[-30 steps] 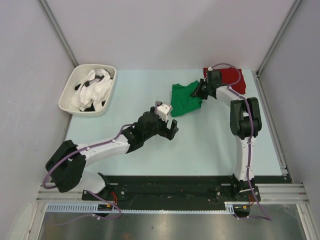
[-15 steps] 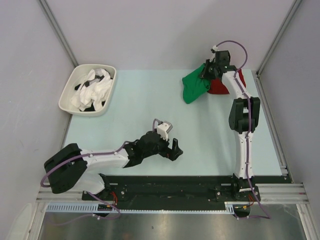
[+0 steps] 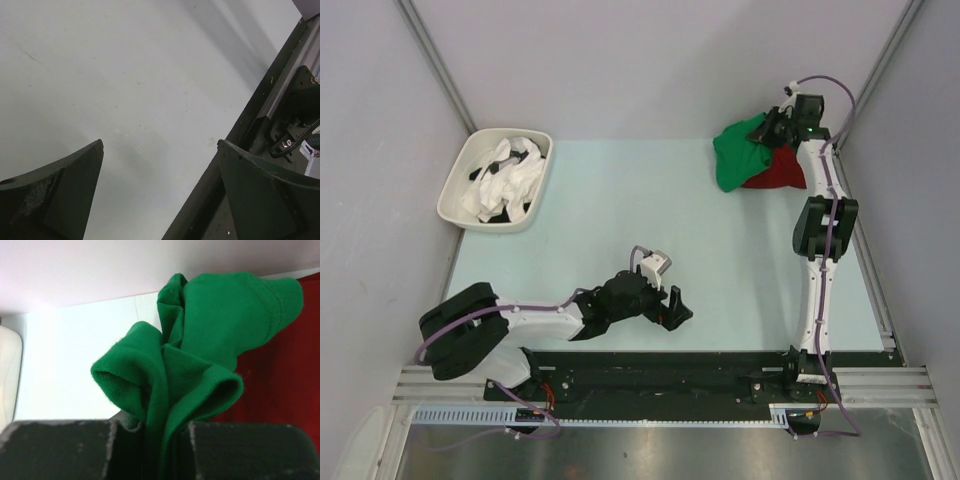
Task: Fold and stack the t-shirts
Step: Neatly place the folded tshirt to the corner
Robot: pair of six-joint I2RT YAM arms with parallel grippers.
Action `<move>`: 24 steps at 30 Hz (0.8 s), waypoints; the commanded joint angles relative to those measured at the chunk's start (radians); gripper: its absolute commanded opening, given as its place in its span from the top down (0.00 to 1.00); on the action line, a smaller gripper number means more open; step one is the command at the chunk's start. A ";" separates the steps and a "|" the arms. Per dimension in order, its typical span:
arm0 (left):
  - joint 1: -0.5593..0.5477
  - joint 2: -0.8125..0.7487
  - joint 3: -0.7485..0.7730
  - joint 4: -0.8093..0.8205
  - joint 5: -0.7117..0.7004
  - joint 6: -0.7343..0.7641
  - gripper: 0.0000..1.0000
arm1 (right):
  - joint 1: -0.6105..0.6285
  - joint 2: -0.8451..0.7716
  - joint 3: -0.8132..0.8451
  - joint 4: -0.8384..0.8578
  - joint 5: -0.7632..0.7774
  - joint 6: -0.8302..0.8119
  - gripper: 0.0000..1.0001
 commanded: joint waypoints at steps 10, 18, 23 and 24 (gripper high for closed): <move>-0.004 0.091 0.043 0.094 0.083 -0.027 0.00 | -0.155 0.079 0.130 0.239 -0.242 0.262 1.00; -0.004 0.116 0.052 0.089 0.097 -0.033 0.00 | -0.200 0.172 0.120 0.289 -0.288 0.342 1.00; -0.004 0.120 0.057 0.074 0.101 -0.029 0.00 | -0.231 0.217 0.120 0.316 -0.300 0.386 1.00; -0.004 0.120 0.057 0.072 0.098 -0.027 0.00 | -0.241 0.223 0.122 0.319 -0.299 0.403 1.00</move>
